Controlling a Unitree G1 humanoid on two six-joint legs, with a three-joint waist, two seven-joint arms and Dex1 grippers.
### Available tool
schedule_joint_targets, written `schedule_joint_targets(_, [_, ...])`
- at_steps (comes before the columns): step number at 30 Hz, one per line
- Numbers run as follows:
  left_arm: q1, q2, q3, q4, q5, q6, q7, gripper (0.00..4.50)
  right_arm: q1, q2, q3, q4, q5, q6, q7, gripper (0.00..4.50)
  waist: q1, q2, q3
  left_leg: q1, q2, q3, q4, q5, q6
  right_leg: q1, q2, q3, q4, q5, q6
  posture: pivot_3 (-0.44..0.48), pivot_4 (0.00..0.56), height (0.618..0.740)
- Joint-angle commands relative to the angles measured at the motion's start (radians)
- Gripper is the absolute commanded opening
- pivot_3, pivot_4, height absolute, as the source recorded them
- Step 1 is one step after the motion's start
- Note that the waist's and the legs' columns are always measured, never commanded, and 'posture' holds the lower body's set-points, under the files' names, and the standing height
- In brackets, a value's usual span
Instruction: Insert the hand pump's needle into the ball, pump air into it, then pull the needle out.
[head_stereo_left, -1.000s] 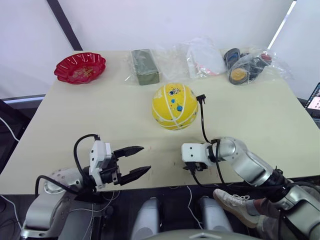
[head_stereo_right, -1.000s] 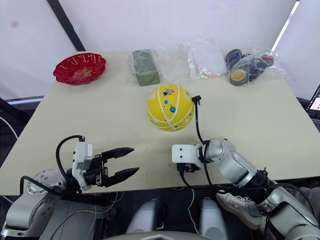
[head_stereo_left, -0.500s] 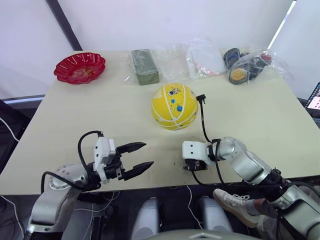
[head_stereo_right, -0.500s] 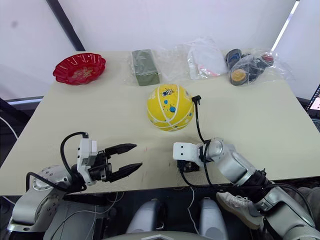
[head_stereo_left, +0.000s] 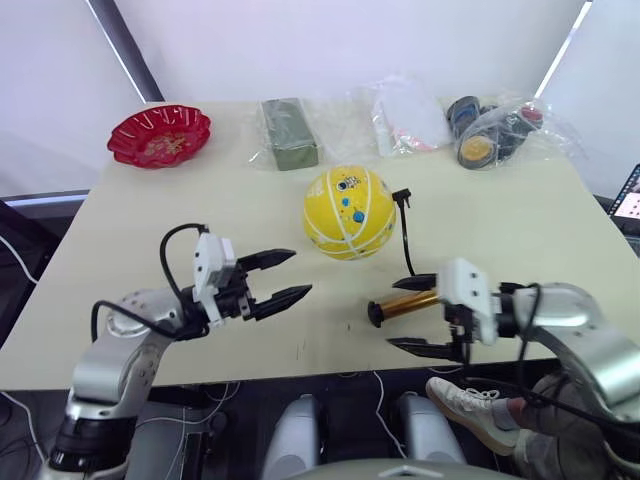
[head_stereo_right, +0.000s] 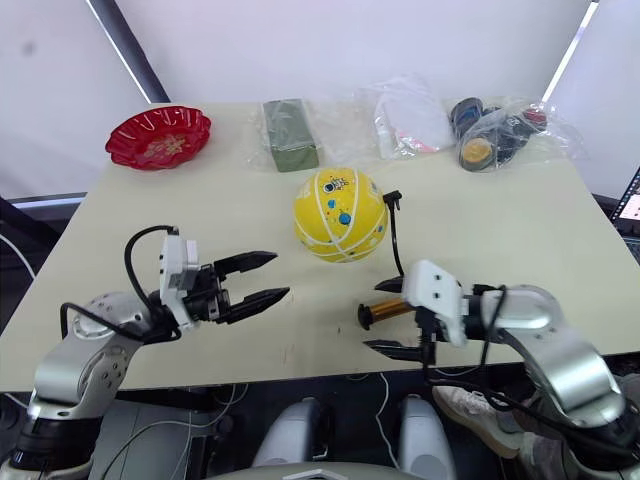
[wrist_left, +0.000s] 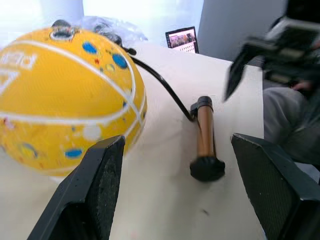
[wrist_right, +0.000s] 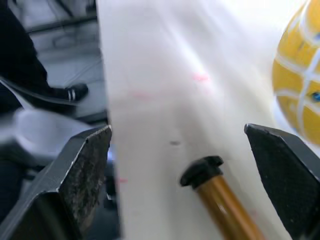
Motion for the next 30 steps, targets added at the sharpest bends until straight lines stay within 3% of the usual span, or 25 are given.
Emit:
schedule_joint_targets(1, [-0.092, 0.004, -0.010, 0.017, -0.023, 0.061, 0.035, 3.59, 0.127, -0.025, -0.250, -0.177, 0.168, 0.055, -0.034, 4.44, 0.006, -0.001, 0.000, 0.000, 0.000, -0.001, 0.000, 0.000, 0.000, 0.000, 0.000, 0.000, 0.000, 0.000, 0.000, 0.000, 0.150, 0.740])
schedule_joint_targets(8, [-0.279, -0.021, -0.065, 0.098, 0.028, 0.114, 0.095, 3.59, 0.375, -0.030, -0.603, -0.325, 0.366, 0.082, -0.114, 4.44, 0.008, -0.003, -0.001, 0.000, 0.000, 0.000, 0.000, 0.000, 0.000, 0.000, 0.002, 0.003, 0.000, 0.000, 0.000, 0.000, 0.150, 0.740])
schedule_joint_targets(13, [-0.423, -0.045, -0.129, 0.160, 0.072, 0.154, 0.120, 3.59, 0.474, -0.037, -0.745, -0.340, 0.441, 0.057, -0.158, 4.44, 0.009, -0.004, -0.001, 0.000, 0.000, 0.000, 0.000, 0.000, 0.000, 0.001, 0.007, 0.010, 0.000, 0.000, 0.000, 0.000, 0.150, 0.740])
schedule_joint_targets(22, [-0.695, -0.083, -0.238, 0.309, 0.190, 0.204, 0.154, 3.59, 0.508, -0.091, -0.814, -0.304, 0.543, 0.044, -0.219, 4.44, 0.008, -0.007, 0.000, 0.000, -0.001, 0.000, 0.001, 0.000, 0.000, 0.000, 0.012, 0.018, 0.000, 0.000, 0.000, 0.000, 0.150, 0.740])
schedule_joint_targets(30, [-0.799, -0.125, -0.331, 0.489, 0.323, 0.133, 0.125, 3.59, 0.434, -0.138, -0.777, -0.243, 0.624, 0.057, -0.303, 4.44, 0.006, -0.007, 0.001, 0.000, -0.001, 0.000, 0.001, 0.000, 0.001, 0.000, 0.015, 0.022, 0.000, 0.000, 0.000, 0.000, 0.150, 0.740])
